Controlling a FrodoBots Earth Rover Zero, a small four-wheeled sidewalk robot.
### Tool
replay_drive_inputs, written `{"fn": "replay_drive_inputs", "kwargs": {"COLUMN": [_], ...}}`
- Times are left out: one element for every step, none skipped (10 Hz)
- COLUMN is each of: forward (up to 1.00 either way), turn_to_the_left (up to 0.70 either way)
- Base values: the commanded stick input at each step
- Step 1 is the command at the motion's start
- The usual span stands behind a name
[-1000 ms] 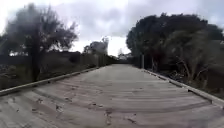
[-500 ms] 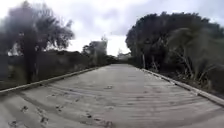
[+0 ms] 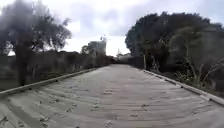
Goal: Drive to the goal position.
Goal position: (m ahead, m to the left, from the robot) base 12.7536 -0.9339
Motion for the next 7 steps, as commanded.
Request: {"fn": "replay_drive_inputs", "kwargs": {"forward": [0.70,0.70,0.70,0.70,0.70,0.70,0.70], "turn_to_the_left": [-0.33,-0.33,-0.33,-0.33,-0.22,0.00,0.00]}}
